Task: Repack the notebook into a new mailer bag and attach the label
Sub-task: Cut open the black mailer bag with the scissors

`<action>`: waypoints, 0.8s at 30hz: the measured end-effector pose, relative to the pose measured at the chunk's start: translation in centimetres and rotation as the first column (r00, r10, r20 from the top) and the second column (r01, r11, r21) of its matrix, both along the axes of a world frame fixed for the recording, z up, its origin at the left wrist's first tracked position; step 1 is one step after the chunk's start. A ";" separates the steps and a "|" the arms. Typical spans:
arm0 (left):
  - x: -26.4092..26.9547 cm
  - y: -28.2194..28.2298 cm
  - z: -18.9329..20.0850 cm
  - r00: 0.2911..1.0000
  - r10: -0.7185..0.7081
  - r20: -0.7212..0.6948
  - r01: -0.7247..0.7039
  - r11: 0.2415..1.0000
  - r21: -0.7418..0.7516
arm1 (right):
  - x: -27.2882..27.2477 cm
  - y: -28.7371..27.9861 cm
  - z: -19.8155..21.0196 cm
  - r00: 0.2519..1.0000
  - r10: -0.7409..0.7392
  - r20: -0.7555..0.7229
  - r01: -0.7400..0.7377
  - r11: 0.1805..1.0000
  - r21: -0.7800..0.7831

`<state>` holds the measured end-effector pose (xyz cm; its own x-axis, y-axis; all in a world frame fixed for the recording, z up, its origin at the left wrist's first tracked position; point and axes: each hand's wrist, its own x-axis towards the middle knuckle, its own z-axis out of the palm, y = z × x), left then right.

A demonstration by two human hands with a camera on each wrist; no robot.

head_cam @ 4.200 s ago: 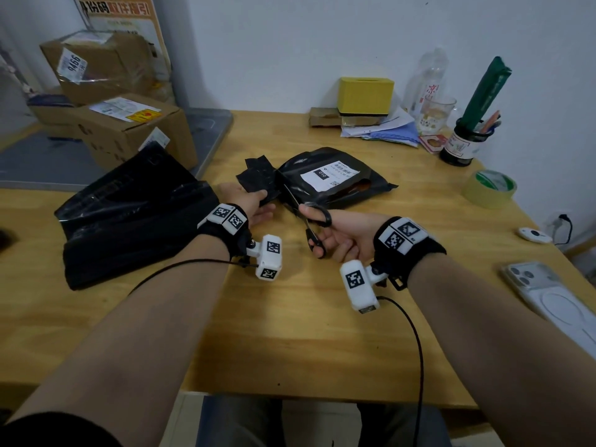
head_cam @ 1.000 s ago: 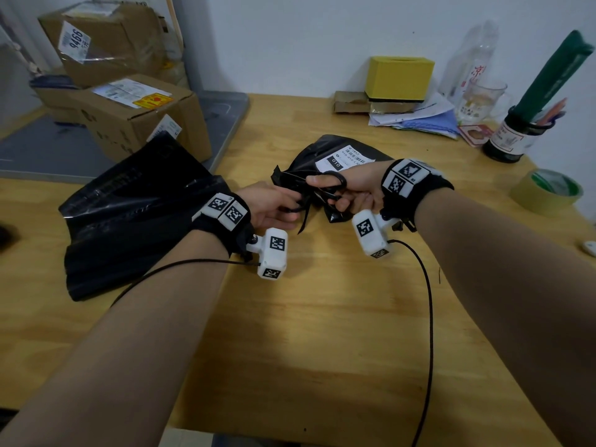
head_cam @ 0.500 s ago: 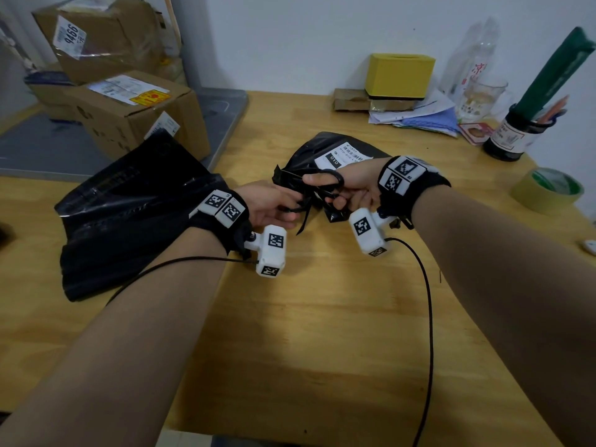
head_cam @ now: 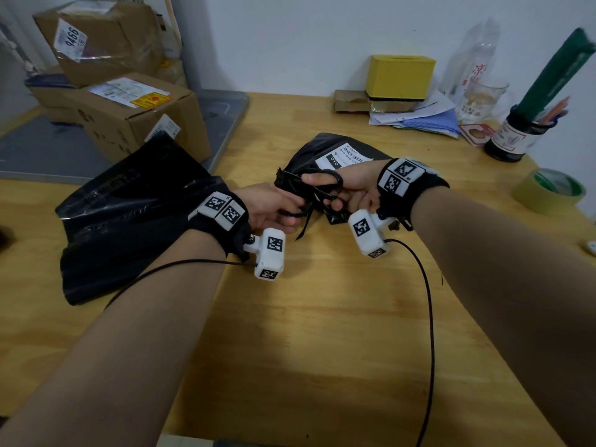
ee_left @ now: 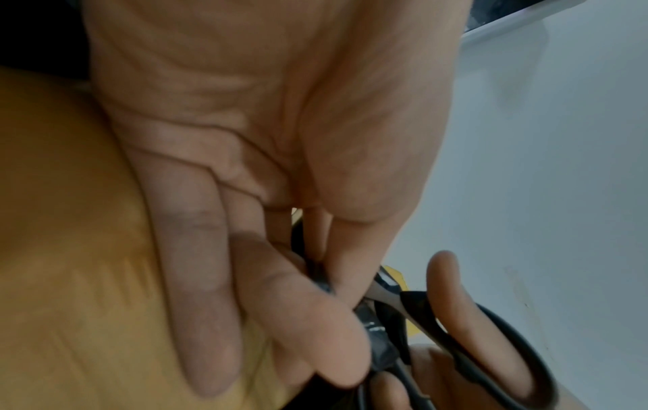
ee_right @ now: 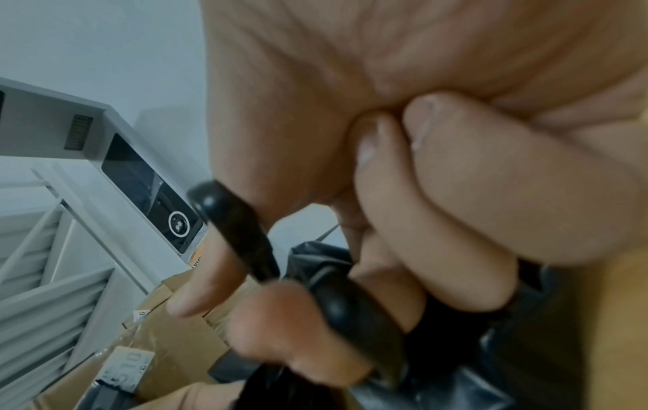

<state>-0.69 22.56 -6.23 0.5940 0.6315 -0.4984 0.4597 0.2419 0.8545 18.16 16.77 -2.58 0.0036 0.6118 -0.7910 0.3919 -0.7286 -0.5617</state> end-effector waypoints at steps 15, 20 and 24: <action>-0.2 0.0 0.2 1.000 0.006 -0.013 -0.006 1.000 -0.015 | -0.4 0.8 0.6 0.997 0.074 0.029 -0.073 0.997 -0.006; -0.2 0.0 0.2 1.000 -0.003 -0.003 0.003 1.000 -0.023 | -0.4 0.9 0.6 0.995 0.096 0.025 -0.096 0.995 -0.004; -0.3 0.1 0.1 1.000 -0.008 -0.004 0.008 1.000 -0.013 | -0.7 1.4 0.5 0.995 0.095 0.041 -0.095 0.995 -0.008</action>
<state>-0.94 22.65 -6.13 0.5966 0.6203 -0.5092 0.4655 0.2494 0.8492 17.42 18.16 -2.05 -0.0215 0.6061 -0.7951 0.4825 -0.6902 -0.5392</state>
